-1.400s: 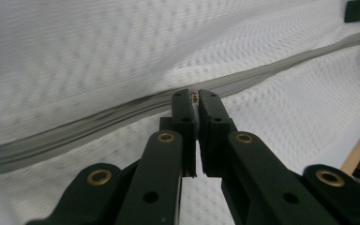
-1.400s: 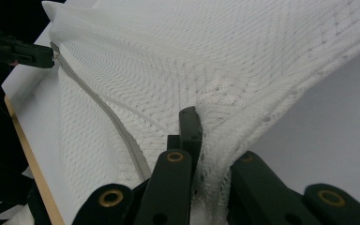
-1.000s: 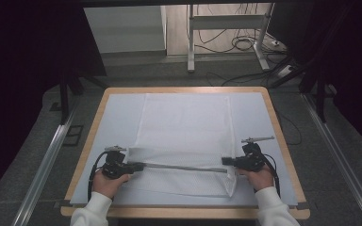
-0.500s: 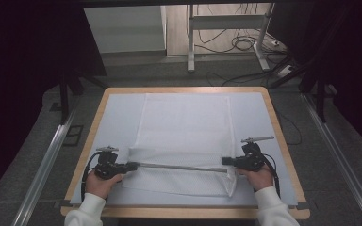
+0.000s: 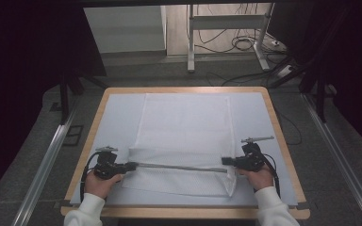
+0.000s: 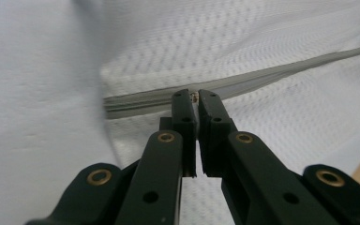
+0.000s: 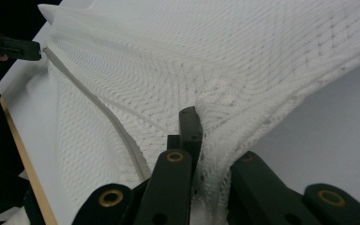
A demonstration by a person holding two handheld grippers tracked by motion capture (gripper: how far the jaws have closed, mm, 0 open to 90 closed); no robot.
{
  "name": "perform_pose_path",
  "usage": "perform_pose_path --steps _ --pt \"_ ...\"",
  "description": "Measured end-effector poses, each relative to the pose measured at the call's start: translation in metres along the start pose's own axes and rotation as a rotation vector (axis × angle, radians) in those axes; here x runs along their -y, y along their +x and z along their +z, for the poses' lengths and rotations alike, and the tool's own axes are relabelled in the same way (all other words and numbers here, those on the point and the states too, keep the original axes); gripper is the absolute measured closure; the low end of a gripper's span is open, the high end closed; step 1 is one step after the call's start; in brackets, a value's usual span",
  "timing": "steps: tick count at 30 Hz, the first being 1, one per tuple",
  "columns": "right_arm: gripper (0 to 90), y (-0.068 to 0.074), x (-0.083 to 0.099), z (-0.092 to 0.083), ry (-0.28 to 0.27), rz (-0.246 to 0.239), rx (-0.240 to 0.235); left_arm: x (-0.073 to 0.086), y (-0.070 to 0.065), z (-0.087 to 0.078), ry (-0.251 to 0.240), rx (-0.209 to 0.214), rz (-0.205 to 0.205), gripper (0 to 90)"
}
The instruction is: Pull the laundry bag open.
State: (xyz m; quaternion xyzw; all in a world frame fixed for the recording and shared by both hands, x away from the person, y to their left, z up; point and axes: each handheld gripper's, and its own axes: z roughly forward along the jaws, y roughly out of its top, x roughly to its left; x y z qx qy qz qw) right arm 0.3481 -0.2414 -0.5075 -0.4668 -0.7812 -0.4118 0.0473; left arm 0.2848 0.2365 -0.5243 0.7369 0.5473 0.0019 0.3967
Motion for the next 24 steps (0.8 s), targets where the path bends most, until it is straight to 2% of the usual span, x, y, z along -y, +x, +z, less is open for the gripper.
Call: perform_pose_path --steps 13,22,24 --pt "88.5 0.000 0.000 0.001 0.002 -0.003 0.003 0.006 0.018 -0.012 -0.024 -0.024 -0.042 87.1" --pt "88.5 -0.001 0.000 0.001 0.001 -0.002 0.005 0.007 0.023 -0.016 -0.026 -0.036 -0.050 87.1" --pt "88.5 -0.001 0.000 0.001 0.002 -0.005 0.004 0.008 0.023 -0.016 -0.025 -0.052 -0.046 87.1"
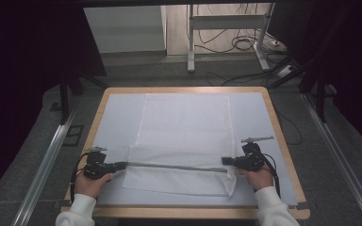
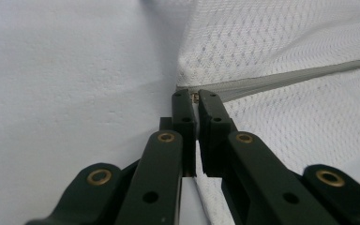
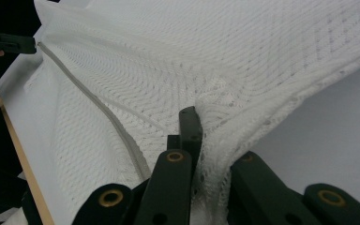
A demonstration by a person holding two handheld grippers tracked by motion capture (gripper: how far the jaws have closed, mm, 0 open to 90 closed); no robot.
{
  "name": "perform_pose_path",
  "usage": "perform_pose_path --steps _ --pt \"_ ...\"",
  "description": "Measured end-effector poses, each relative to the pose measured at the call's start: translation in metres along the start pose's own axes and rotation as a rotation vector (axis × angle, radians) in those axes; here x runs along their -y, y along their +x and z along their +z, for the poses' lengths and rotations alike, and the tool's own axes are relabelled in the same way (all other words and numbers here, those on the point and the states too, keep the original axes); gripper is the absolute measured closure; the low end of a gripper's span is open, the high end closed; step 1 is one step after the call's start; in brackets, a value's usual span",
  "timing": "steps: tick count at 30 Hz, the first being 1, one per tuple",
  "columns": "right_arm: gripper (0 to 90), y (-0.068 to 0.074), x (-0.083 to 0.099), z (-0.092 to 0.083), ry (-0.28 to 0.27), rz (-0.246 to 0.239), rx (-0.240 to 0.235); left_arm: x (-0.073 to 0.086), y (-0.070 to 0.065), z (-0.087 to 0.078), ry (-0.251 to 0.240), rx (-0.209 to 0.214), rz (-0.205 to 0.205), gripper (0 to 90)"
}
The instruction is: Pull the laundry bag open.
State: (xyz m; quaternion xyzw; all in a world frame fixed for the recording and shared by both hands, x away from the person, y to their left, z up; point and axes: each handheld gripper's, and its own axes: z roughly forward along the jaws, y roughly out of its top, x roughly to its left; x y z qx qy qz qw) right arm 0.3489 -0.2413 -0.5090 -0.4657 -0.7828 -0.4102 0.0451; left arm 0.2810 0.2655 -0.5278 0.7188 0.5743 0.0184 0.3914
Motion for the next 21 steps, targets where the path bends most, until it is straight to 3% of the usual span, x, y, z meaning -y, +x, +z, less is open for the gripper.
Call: perform_pose_path --steps 5,21 --pt "88.5 -0.0011 -0.0003 0.0016 0.008 0.001 -0.004 -0.0005 -0.0010 0.0023 0.012 -0.019 0.015 87.0" --pt "88.1 -0.0016 -0.0017 0.0009 -0.002 -0.003 0.005 0.0017 -0.0077 0.0022 -0.009 -0.022 0.036 86.7"
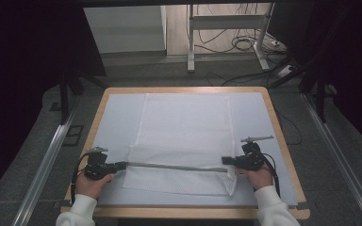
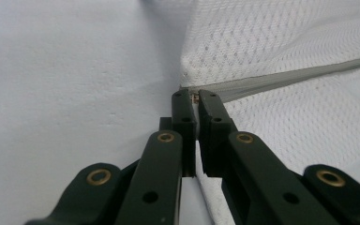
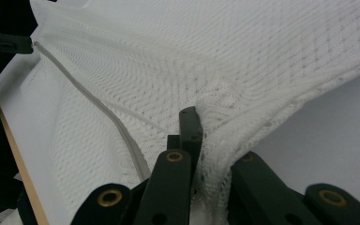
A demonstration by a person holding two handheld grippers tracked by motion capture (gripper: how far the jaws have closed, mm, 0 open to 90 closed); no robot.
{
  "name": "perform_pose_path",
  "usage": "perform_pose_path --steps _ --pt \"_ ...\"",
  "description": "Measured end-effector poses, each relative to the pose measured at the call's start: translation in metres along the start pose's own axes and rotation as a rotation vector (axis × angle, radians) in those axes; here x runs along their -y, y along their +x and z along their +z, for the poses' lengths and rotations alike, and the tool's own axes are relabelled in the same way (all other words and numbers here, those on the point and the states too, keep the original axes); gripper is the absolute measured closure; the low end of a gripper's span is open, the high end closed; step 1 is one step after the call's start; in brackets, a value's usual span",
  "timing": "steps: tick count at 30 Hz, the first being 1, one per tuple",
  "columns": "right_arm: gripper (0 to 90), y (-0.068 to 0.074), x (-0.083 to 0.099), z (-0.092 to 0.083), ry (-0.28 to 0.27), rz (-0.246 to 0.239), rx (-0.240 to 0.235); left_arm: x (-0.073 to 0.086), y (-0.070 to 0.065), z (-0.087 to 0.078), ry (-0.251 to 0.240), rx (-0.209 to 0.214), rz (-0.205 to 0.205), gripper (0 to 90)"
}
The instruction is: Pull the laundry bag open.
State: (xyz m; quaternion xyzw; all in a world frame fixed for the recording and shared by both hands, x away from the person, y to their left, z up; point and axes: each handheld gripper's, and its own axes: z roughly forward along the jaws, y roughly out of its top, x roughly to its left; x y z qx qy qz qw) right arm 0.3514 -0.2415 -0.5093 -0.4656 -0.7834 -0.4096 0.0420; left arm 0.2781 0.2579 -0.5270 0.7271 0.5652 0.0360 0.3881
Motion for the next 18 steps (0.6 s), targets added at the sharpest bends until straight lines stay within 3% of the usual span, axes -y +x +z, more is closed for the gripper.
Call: perform_pose_path --steps 2,6,10,13,18 --pt "87.8 0.000 -0.001 -0.001 -0.003 0.002 -0.001 0.001 -0.003 -0.001 -0.026 -0.010 0.013 84.9" --pt "79.4 0.001 -0.001 -0.005 -0.016 -0.020 0.028 0.003 -0.007 -0.008 -0.069 -0.031 0.034 68.1" --pt "54.3 0.004 0.000 -0.010 -0.029 -0.045 0.081 0.000 -0.017 -0.014 -0.145 -0.060 0.082 45.8" --pt "35.2 0.006 0.001 -0.018 -0.050 -0.051 0.144 -0.007 -0.026 -0.014 -0.167 -0.071 0.132 32.6" --pt "25.8 0.005 0.007 -0.043 -0.123 -0.079 0.253 -0.019 -0.035 -0.012 -0.188 -0.068 0.177 27.6"
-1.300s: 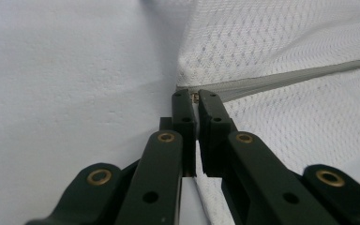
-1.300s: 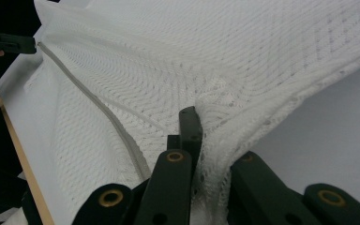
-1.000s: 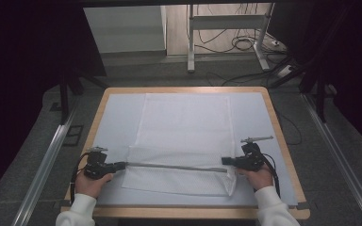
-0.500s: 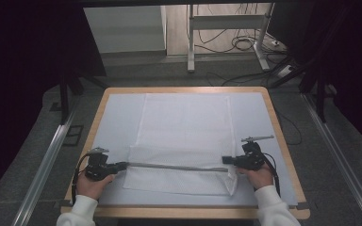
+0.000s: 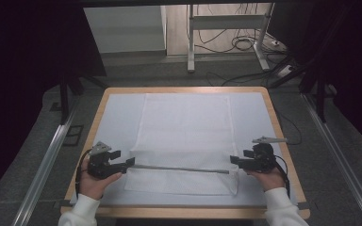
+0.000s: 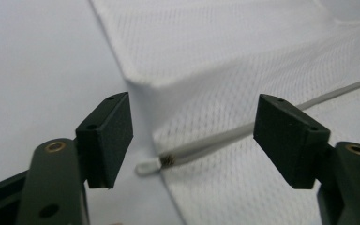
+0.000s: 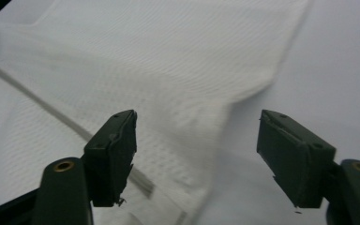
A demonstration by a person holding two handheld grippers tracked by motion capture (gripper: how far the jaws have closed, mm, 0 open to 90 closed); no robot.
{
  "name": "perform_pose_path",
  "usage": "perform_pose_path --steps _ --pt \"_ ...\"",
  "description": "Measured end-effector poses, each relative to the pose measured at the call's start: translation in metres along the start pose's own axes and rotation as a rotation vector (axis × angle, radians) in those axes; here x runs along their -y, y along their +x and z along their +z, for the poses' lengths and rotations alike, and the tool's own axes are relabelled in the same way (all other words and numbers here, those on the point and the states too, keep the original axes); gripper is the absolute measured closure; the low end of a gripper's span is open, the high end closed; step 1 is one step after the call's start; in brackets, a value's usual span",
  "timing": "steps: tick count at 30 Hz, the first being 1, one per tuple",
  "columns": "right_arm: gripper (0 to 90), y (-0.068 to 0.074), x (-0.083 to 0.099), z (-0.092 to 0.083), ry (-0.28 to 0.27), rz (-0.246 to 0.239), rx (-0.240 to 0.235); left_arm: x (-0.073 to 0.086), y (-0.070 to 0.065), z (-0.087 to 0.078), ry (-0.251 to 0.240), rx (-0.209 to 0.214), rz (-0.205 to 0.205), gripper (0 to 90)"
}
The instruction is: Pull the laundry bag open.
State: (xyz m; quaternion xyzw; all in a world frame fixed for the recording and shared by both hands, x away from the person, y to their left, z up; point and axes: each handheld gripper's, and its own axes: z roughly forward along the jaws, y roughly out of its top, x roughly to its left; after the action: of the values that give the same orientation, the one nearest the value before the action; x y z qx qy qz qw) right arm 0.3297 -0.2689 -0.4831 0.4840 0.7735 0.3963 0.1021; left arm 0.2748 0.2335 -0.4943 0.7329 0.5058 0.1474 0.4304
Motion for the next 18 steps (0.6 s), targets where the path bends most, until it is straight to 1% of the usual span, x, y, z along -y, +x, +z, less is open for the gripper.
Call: perform_pose_path --steps 3,5,8,12,14,17,18 --pt "24.2 -0.006 0.002 -0.010 -0.028 -0.011 0.017 -0.006 -0.001 0.005 -0.009 -0.005 0.025 27.0" --pt "24.1 -0.008 0.002 -0.012 -0.042 -0.015 0.018 -0.009 0.000 0.009 -0.007 -0.006 0.038 27.0" --pt "24.0 -0.009 0.003 -0.011 -0.045 -0.019 0.013 -0.009 0.001 0.013 -0.006 -0.003 0.051 27.0" --pt "23.6 -0.006 0.003 -0.009 -0.054 -0.041 0.003 -0.008 0.002 0.012 -0.007 0.000 0.042 26.9" --pt "22.6 -0.006 0.002 -0.010 -0.061 -0.041 -0.004 -0.008 0.003 0.011 -0.009 0.002 0.034 26.8" --pt "21.0 -0.007 0.002 -0.011 -0.065 -0.041 -0.023 -0.007 0.003 0.010 -0.015 -0.008 0.038 25.1" --pt "20.9 -0.007 0.002 -0.011 -0.071 -0.045 -0.016 -0.006 0.003 0.010 -0.015 -0.011 0.039 24.8"
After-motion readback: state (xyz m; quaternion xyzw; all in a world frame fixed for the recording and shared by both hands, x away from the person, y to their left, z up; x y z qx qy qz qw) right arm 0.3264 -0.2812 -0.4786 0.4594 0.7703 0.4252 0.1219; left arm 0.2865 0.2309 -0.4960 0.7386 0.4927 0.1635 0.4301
